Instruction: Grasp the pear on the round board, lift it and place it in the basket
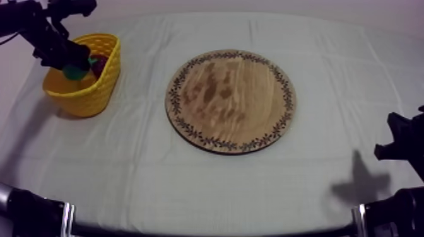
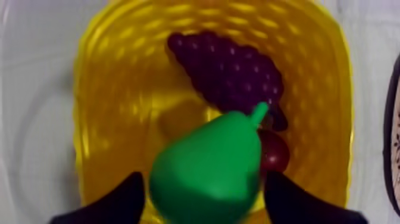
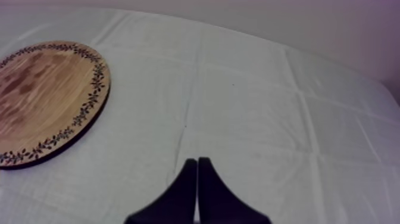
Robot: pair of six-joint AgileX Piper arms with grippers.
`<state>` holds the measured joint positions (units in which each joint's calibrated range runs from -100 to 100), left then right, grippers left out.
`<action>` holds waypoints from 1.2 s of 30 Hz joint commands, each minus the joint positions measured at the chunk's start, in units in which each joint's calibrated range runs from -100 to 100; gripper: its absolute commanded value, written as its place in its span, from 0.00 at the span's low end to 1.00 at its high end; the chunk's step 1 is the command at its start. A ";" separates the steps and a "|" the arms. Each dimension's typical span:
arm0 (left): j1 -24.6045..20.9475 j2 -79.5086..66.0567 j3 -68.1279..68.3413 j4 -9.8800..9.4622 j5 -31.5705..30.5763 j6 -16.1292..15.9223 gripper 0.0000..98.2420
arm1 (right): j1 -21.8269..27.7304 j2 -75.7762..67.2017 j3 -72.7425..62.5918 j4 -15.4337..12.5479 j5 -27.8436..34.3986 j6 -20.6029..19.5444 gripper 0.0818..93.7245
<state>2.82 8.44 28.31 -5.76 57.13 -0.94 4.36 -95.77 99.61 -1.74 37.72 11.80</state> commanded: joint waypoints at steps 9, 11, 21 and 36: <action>-0.21 0.43 -2.32 -0.62 -1.28 0.60 0.97 | 0.01 0.01 0.05 0.01 0.02 0.00 0.00; -0.29 -0.01 -2.84 -0.51 -1.52 0.56 0.97 | 0.01 0.01 0.05 0.01 0.02 0.00 0.00; -0.35 -6.53 -1.63 -0.23 -4.72 1.78 0.60 | 0.01 0.01 0.05 0.01 0.02 0.00 0.00; -2.18 -31.31 12.11 4.28 -16.66 -1.11 0.01 | 0.01 0.01 0.05 0.01 0.02 0.00 0.00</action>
<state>0.98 -16.90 37.61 -1.50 41.83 -2.18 4.36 -95.77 99.61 -1.74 37.76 11.80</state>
